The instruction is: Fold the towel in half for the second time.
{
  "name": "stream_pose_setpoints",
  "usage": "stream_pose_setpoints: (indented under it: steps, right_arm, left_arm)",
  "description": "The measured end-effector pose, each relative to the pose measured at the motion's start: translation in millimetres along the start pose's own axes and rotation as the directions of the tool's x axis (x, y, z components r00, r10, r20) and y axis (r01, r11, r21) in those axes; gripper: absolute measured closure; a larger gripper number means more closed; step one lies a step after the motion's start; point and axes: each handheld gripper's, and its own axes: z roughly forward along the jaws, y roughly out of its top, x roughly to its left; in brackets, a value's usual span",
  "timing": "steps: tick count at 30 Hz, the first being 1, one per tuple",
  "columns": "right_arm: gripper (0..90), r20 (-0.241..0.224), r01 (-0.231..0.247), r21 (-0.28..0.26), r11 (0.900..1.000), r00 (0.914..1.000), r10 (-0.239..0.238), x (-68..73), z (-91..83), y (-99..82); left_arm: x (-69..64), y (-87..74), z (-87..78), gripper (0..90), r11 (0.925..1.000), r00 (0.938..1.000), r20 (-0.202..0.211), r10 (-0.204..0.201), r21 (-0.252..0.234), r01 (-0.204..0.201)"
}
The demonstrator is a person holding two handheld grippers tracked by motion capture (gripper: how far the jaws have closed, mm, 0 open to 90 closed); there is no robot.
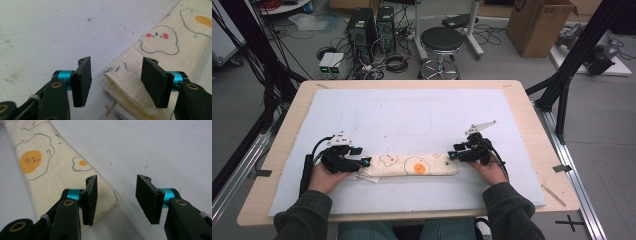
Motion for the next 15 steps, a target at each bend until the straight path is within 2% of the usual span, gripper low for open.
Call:
stream_pose_setpoints:
  steps: [6, 10, 15]
  right_arm:
    - [61.2, -0.037, 0.006, 0.041, 0.9991, 0.9993, -0.005, 1.9, 5.8, -0.9]
    - [66.0, -0.045, 0.015, 0.049, 0.9987, 0.9989, -0.012, 4.9, 7.1, -1.4]
    - [76.4, -0.067, 0.004, 0.041, 0.9992, 0.9977, -0.001, 6.1, 8.1, -4.0]
  left_arm:
    - [-1.2, -3.4, 5.6, 45.9, 0.9980, 1.0000, 0.004, 0.006, 0.062, -0.006]
    - [-2.1, -6.6, 6.4, 47.8, 0.9978, 0.9999, 0.007, 0.009, 0.066, -0.009]
    - [-4.9, -7.4, 6.1, 57.9, 0.9973, 0.9991, 0.026, 0.033, 0.064, -0.035]
